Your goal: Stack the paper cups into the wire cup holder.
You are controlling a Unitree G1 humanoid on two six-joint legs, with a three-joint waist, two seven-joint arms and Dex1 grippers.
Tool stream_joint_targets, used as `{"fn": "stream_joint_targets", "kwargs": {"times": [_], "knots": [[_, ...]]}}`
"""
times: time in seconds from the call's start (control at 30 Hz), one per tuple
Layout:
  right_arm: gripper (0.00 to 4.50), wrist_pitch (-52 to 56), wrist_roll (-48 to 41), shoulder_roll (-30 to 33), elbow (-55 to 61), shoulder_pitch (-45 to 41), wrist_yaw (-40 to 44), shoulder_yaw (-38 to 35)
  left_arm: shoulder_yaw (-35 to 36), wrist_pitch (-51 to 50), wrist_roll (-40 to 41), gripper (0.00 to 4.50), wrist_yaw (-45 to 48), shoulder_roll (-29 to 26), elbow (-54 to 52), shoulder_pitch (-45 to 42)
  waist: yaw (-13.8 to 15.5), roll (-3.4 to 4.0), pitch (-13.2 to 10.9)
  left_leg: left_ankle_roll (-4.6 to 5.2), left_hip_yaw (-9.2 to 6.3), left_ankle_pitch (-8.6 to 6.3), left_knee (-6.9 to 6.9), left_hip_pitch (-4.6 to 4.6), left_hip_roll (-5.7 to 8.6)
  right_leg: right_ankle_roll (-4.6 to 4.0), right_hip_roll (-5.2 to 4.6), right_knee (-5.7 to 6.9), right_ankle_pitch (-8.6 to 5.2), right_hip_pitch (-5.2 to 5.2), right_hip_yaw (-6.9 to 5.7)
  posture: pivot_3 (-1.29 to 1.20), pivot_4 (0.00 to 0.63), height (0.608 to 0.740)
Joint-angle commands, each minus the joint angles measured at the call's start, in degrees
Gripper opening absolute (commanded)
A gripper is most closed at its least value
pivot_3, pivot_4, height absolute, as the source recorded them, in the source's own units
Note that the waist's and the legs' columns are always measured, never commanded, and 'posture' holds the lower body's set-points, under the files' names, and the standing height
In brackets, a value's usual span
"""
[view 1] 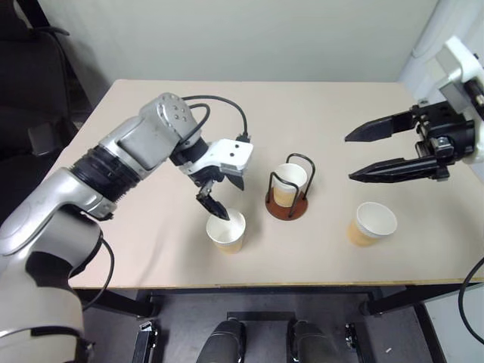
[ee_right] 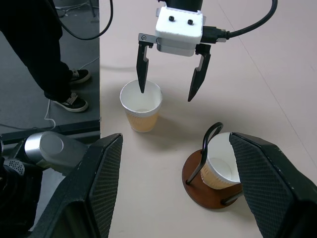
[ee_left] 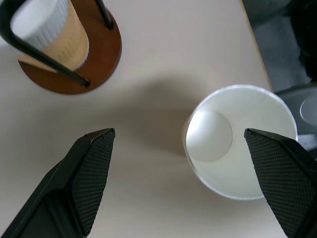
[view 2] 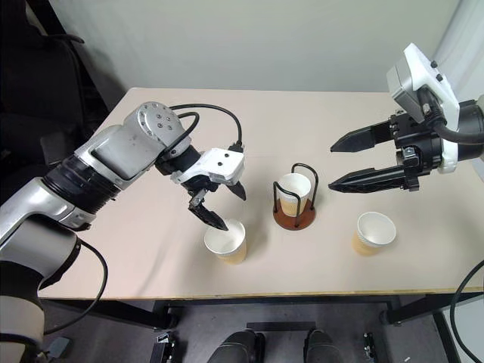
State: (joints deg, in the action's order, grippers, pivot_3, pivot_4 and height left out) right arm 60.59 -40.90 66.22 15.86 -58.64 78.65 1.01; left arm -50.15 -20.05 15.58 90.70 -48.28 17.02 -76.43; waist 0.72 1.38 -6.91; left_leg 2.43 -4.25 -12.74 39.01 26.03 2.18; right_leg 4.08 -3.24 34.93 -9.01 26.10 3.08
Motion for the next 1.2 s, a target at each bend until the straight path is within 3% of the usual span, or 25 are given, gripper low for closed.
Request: {"fn": "stream_joint_targets", "kwargs": {"times": [0.03,0.73,0.83,1.2], "knots": [[3.46,0.28,-1.0,1.37,0.17,-0.54,-0.25,-1.77,1.73,0.94,-1.25,4.5,1.8,-0.63,-2.17,0.11,0.05,0.0,0.0,0.02,0.0,-0.01,0.01,0.01,0.0,0.0,0.0,0.0,0.0,0.0,-0.01,0.0,0.15,0.74],[3.46,0.1,-2.24,1.51,0.98,1.52,-1.32,-2.22,7.06,7.6,-14.05,4.5,1.8,5.25,-2.81,10.67,0.08,0.0,0.0,0.08,-0.03,-0.04,0.04,-0.03,0.0,0.0,-0.01,0.04,0.02,-0.02,-0.01,0.0,0.15,0.74],[3.49,0.12,-2.33,1.66,1.07,1.91,-1.54,-2.47,7.23,10.16,-13.98,3.93,1.8,5.22,-1.98,10.75,0.1,0.0,0.0,0.08,-0.03,-0.04,0.04,-0.03,0.0,0.0,-0.01,0.04,0.03,-0.02,-0.01,0.0,0.15,0.74],[3.49,-0.81,-2.15,1.42,1.02,2.33,-1.69,-2.17,5.74,20.04,-12.83,0.04,1.8,3.41,3.75,9.36,0.15,0.0,0.0,0.11,-0.03,-0.05,0.05,-0.03,0.01,0.0,-0.01,0.04,0.07,-0.03,-0.01,0.0,0.15,0.74]]}}
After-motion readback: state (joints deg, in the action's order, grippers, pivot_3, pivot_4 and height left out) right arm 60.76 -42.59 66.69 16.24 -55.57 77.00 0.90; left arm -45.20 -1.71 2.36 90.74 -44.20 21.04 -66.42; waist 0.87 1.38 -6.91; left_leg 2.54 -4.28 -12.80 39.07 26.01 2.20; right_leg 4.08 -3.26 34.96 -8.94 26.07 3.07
